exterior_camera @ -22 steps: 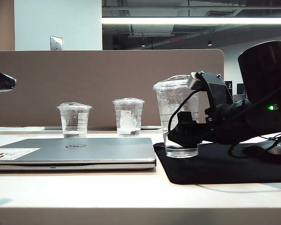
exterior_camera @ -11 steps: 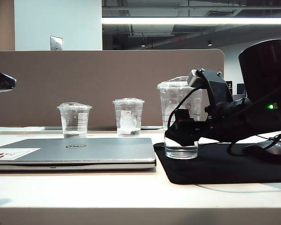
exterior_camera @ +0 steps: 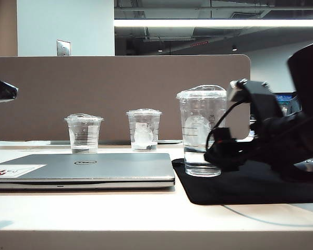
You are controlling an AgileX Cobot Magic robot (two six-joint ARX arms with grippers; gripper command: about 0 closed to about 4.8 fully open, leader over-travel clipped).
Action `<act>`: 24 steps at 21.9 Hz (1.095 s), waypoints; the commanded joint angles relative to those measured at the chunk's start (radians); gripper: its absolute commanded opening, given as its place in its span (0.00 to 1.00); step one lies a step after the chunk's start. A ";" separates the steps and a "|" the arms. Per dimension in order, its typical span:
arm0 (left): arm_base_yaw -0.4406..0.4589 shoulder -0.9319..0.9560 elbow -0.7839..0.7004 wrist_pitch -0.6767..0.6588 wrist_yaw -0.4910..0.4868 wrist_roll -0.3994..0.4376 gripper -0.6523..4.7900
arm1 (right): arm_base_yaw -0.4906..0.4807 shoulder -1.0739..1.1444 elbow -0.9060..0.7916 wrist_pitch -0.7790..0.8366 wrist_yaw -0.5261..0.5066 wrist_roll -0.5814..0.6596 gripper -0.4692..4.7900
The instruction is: Pick up the coffee cup on the right and place it on the right side of the laptop.
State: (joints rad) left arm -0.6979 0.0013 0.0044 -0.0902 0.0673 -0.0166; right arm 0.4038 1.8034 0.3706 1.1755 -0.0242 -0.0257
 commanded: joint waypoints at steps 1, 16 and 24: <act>0.002 0.000 0.003 0.009 0.001 0.002 0.11 | 0.002 -0.068 -0.060 0.063 0.005 0.011 1.00; 0.610 0.000 0.003 0.009 0.090 0.002 0.11 | 0.002 -0.587 -0.315 0.046 0.008 0.161 0.13; 0.798 0.000 0.003 0.009 0.061 0.002 0.11 | 0.002 -0.786 -0.316 -0.082 0.124 0.161 0.08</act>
State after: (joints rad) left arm 0.1043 0.0013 0.0044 -0.0902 0.1276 -0.0170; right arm 0.4042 1.0321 0.0532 1.1156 0.0486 0.1341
